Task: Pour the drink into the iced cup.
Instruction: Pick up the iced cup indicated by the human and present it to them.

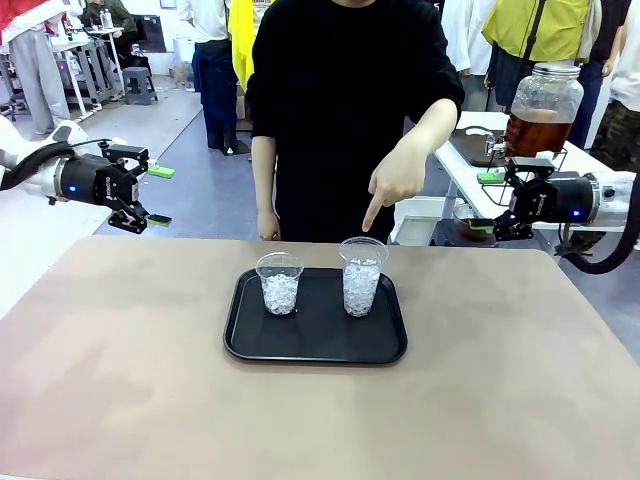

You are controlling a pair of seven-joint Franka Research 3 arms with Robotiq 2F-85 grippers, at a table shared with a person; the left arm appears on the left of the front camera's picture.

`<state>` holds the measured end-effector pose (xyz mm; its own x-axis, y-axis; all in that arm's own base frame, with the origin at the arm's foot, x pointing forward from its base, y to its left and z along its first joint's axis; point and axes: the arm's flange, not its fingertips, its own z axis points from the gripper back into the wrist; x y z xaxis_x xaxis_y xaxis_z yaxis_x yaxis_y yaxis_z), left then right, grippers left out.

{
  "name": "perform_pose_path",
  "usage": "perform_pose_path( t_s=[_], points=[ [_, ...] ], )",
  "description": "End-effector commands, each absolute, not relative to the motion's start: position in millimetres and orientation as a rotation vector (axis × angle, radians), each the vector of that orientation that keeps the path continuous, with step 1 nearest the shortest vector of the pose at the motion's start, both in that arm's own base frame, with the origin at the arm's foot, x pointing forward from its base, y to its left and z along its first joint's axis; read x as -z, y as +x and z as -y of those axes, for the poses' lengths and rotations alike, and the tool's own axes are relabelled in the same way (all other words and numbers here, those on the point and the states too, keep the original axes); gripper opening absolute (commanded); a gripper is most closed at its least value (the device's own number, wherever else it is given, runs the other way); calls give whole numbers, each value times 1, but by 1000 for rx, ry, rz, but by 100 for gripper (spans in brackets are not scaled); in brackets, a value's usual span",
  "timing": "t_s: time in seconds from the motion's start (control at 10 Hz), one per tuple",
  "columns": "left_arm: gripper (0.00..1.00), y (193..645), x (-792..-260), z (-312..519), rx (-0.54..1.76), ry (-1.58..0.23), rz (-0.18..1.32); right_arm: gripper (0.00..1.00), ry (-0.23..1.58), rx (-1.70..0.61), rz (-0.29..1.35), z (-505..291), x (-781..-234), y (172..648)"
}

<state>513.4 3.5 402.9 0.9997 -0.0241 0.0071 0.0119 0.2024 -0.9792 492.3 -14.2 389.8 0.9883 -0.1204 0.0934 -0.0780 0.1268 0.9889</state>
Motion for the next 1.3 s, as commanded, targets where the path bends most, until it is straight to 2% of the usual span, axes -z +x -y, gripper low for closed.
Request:
perform_pose_path(
  t_s=[0.0,0.3,0.5,0.7,0.8,0.9,1.2],
  points=[
    [100,514,-404,-4,27,-1372,-6,100,1394,-217,338,8,-386,483],
    [100,514,-404,-4,27,-1372,-6,100,1329,-528,528,2,-371,480],
    [100,514,-404,-4,27,-1372,-6,100,1295,-645,645,0,-368,478],
    [100,514,-404,-4,27,-1372,-6,100,1321,-657,629,5,-366,477],
    [100,514,-404,-4,27,-1372,-6,100,1288,-511,552,13,-371,473],
    [100,514,-404,-4,27,-1372,-6,100,1295,-660,626,3,-370,479],
    [100,514,-404,-4,27,-1372,-6,100,1295,-660,626,3,-370,479]
  ],
)
